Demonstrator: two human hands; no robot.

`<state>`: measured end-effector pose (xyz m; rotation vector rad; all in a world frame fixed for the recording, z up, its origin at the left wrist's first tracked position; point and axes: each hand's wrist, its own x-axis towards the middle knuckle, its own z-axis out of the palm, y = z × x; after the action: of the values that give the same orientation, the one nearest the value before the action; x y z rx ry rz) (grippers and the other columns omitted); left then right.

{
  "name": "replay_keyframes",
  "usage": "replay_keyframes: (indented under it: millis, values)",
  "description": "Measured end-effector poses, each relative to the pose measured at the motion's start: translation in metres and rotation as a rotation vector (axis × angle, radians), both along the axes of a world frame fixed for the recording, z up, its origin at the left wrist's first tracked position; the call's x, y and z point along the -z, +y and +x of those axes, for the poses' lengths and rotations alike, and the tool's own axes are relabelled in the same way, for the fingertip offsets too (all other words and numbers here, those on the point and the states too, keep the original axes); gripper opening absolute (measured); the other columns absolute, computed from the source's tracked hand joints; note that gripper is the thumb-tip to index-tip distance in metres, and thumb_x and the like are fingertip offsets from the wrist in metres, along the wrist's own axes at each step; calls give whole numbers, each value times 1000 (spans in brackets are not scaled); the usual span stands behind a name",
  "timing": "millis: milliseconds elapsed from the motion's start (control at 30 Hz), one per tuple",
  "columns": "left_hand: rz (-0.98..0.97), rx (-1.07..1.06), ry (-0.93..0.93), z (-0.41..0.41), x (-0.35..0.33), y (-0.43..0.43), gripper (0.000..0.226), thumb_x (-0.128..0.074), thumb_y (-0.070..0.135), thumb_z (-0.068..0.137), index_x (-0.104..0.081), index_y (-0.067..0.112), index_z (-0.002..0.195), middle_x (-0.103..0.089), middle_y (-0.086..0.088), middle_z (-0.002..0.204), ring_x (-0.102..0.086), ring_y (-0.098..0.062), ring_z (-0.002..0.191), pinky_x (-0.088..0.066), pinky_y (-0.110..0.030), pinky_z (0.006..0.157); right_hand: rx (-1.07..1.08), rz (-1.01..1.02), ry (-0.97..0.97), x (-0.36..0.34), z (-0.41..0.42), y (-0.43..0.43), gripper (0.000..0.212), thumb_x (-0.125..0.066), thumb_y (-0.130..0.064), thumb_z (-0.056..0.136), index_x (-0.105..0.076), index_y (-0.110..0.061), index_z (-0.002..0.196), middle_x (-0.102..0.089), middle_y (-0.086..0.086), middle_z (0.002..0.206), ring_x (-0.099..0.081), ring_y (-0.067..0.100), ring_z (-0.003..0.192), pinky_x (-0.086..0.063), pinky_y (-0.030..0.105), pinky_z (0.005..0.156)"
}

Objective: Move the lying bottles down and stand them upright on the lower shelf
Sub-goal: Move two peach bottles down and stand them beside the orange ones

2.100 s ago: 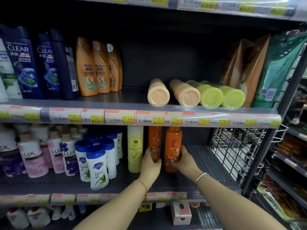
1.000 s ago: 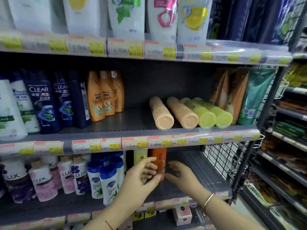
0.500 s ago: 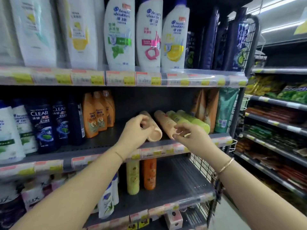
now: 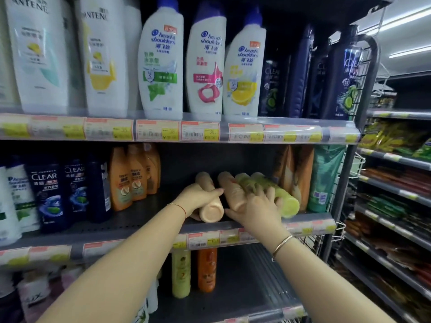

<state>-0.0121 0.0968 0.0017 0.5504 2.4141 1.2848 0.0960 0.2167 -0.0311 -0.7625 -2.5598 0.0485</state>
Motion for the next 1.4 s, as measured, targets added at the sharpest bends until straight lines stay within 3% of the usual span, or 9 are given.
replay_keyframes:
  millis: [67, 200, 433, 600, 767, 933, 1133, 1267, 1400]
  values:
    - [19, 0, -54, 1, -3, 2, 49, -71, 56, 76, -47, 12, 80, -64, -13, 85, -68, -29, 87, -60, -46, 77, 9, -5, 12, 5, -2, 2, 88, -55, -76, 69, -46, -21, 137, -42, 3, 142, -32, 31, 123, -31, 49, 98]
    - [18, -19, -50, 3, -4, 5, 45, -77, 42, 76, -43, 14, 77, -62, -11, 82, -65, -25, 76, -60, -46, 71, 9, -11, 53, 7, -7, 5, 82, -57, -72, 66, -55, -19, 129, -48, 2, 133, -32, 30, 116, -34, 45, 95]
    - [51, -106, 9, -1, 4, 6, 56, -74, 44, 75, -51, 5, 108, -63, -7, 83, -61, -17, 67, -44, -26, 42, -11, -42, 147, 10, -7, 2, 73, -60, -69, 64, -63, -19, 117, -55, -4, 126, -34, 27, 113, -32, 41, 89]
    - [170, -70, -63, -5, 9, 4, 67, -76, 49, 68, -57, 7, 117, -68, -13, 102, -67, -24, 87, -51, -28, 57, -44, -132, 284, 6, -7, 3, 66, -56, -71, 65, -69, -18, 103, -64, -1, 120, -40, 27, 109, -31, 42, 86]
    - [332, -54, -152, 1, 7, 4, 59, -77, 39, 75, -47, 10, 117, -65, -14, 103, -67, -26, 89, -60, -37, 67, -185, -335, 528, -2, 1, -3, 45, -58, -57, 65, -61, -14, 75, -66, 3, 76, -61, 27, 76, -47, 38, 65]
    - [432, -24, -247, 10, -5, 1, 56, -75, 34, 80, -49, 5, 120, -66, -16, 100, -67, -21, 76, -54, -28, 42, -226, -517, 610, -11, 10, -11, 30, -73, -35, 77, -69, -14, 98, -69, 1, 82, -64, 19, 78, -55, 37, 69]
    - [416, -16, -233, 14, -5, -4, 59, -78, 37, 76, -55, 3, 118, -70, -18, 97, -71, -26, 76, -57, -31, 48, -251, -445, 572, -13, 29, -24, 5, -70, -24, 83, -67, -22, 87, -59, -12, 68, -55, 7, 64, -42, 24, 58]
    - [349, -22, -106, 21, -6, -15, 60, -77, 46, 72, -58, 7, 112, -72, -14, 92, -71, -23, 77, -54, -27, 48, -232, -612, 556, -1, 44, -30, 38, -72, -28, 81, -65, -20, 117, -70, -1, 96, -65, 14, 87, -58, 32, 76]
    - [311, -7, -57, 29, -3, -28, 60, -77, 47, 72, -58, 9, 114, -73, -13, 91, -72, -23, 78, -56, -31, 56, -214, -649, 552, 0, 45, -32, 49, -72, -36, 81, -59, -20, 125, -67, -4, 100, -63, 5, 84, -52, 19, 66]
